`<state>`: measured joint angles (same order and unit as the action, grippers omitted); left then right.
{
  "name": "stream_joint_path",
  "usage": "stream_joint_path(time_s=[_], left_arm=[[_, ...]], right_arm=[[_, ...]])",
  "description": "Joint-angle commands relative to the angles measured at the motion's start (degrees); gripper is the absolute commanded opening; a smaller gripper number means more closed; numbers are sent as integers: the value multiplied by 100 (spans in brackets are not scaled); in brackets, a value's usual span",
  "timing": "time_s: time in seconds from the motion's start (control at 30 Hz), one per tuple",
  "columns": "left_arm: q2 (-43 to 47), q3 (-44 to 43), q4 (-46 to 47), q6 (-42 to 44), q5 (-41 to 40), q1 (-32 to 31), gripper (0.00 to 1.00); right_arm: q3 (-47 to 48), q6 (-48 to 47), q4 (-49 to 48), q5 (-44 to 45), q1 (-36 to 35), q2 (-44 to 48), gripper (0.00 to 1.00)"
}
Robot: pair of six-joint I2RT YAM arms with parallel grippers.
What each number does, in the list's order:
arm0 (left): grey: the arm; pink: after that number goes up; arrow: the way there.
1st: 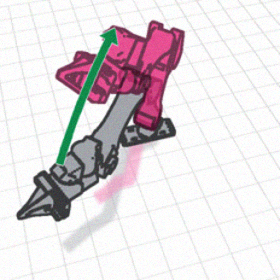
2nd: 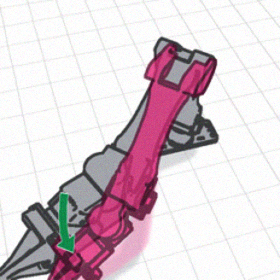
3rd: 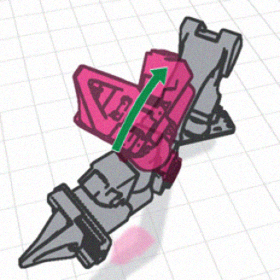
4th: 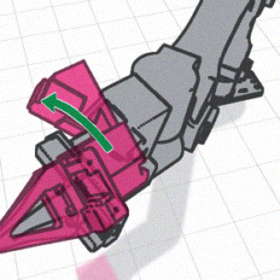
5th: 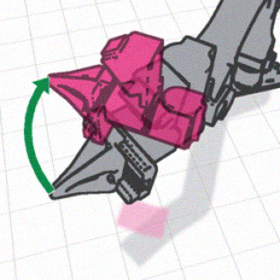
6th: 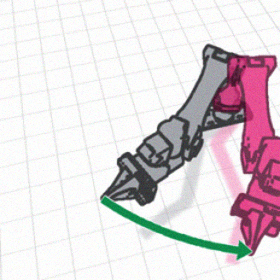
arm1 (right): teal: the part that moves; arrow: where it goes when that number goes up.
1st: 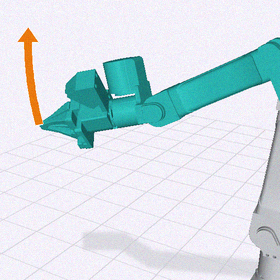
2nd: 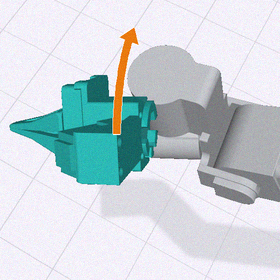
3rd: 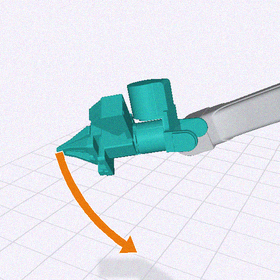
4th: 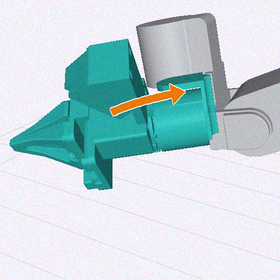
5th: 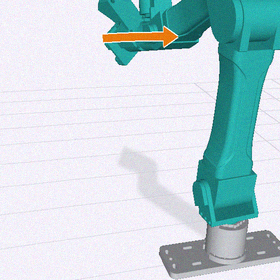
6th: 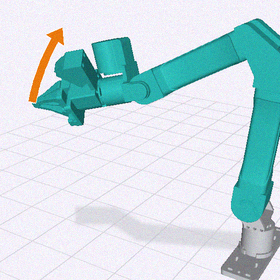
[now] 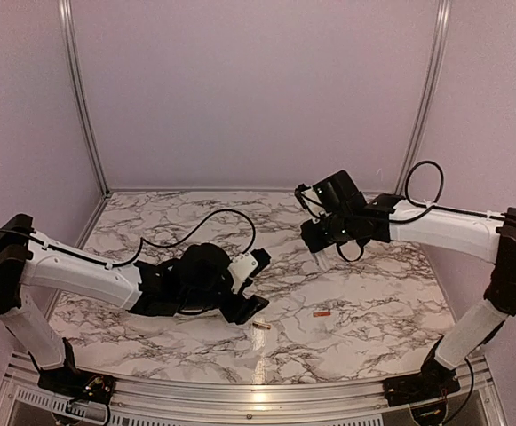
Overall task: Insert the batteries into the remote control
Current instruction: Pick up the battery from the center of the board.
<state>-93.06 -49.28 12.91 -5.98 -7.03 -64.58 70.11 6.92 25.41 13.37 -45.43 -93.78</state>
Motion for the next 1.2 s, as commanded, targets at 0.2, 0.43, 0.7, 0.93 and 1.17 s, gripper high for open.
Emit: stream_joint_path(time_s=[0.2, 0.43, 0.7, 0.93, 1.17], left_arm=[[-1337, -1431, -2580, 2558, 1445, -176, 49], [-2176, -2051, -3356, 2907, 1245, -327, 30], [-2327, -2050, -3629, 2945, 1163, -330, 17], [-2216, -1989, -3522, 2622, 1031, -327, 8], [-1106, -1391, -2644, 2616, 1131, -371, 0]], right_arm=[[-817, 484, -402, -2395, 965, 1150, 0], [-1003, 523, -464, -2817, 1275, 1309, 0], [-1008, 499, -466, -2941, 1326, 1299, 0], [-999, 516, -502, -3119, 1327, 1274, 0], [-975, 632, -615, -4313, 1326, 1015, 0]])
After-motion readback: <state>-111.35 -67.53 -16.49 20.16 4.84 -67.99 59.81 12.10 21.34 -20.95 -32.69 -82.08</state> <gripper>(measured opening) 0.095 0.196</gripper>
